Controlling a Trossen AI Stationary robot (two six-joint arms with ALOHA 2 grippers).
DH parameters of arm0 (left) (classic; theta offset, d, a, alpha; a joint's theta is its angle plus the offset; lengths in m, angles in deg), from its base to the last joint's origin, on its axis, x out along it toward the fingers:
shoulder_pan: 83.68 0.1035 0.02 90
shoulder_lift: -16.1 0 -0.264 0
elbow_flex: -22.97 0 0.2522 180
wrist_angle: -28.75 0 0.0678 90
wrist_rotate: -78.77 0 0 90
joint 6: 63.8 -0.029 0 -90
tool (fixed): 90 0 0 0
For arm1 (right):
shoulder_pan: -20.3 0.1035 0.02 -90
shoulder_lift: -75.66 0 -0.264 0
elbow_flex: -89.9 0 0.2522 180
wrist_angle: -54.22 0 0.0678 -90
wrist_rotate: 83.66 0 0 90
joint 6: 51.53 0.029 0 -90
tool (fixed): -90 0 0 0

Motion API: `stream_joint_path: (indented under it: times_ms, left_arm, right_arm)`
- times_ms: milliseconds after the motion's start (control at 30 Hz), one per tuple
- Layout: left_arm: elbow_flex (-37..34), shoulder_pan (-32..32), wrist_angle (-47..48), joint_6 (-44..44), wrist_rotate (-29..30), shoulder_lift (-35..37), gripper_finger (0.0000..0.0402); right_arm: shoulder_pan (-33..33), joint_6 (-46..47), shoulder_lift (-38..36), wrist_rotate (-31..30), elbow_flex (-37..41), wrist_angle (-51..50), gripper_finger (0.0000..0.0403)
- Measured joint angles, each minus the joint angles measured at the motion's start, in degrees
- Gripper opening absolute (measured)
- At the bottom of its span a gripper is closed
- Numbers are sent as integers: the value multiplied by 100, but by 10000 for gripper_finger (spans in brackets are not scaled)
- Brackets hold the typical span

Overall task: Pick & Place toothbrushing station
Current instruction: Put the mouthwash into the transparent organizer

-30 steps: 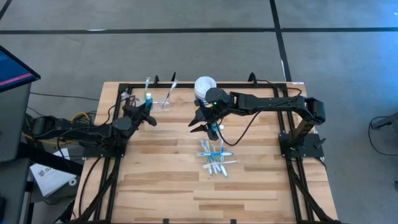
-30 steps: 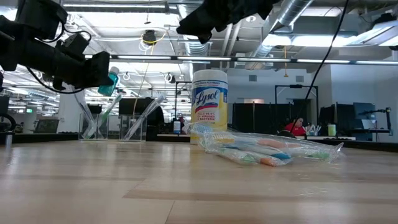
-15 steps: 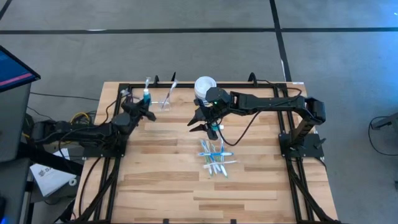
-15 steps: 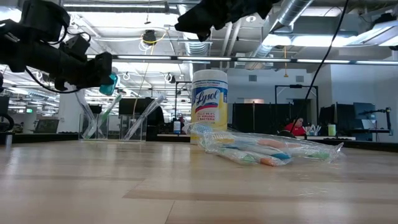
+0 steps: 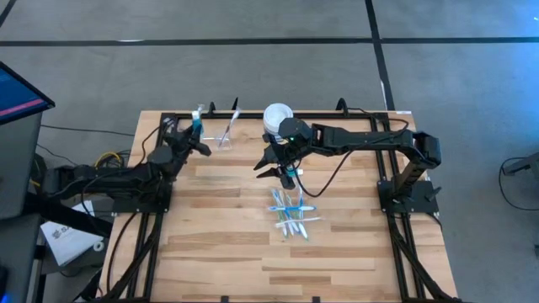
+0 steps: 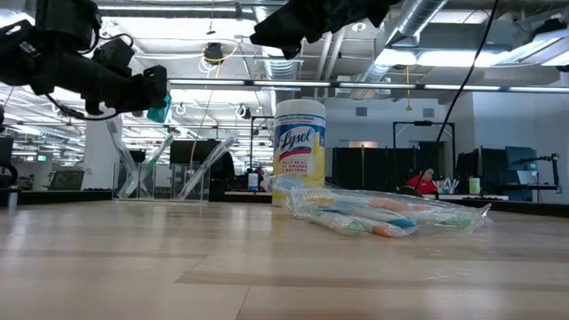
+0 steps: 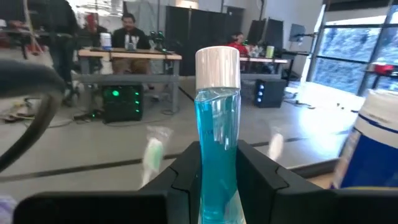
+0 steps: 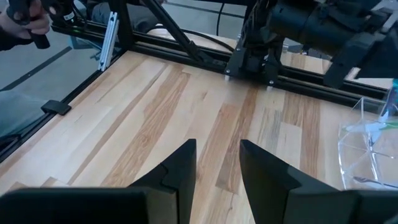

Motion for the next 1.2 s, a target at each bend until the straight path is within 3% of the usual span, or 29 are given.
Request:
stream_joint_path:
  times_ms: [167,433,600,767,967,1200]
  left_arm:
    - [149,-8,1,229,-451,-178,69]
    - [149,-1070,5,32,1094,-171,68]
    - [149,-2097,8,-323,2545,-196,68]
    - [149,-2847,5,13,2920,-294,67]
    - [130,-2971,58,797,3015,-938,67]
    - [130,-2591,58,1482,3131,-1810,67]
  right_arm:
    - [32,2,0,0,0,-4,113]
    - [50,-40,0,0,0,-14,113]
    - [46,-44,0,0,0,-12,113]
    - [48,-87,0,0,0,-10,113]
    - [88,-90,-2,0,0,-8,113]
    - [129,-131,-2,0,0,-12,113]
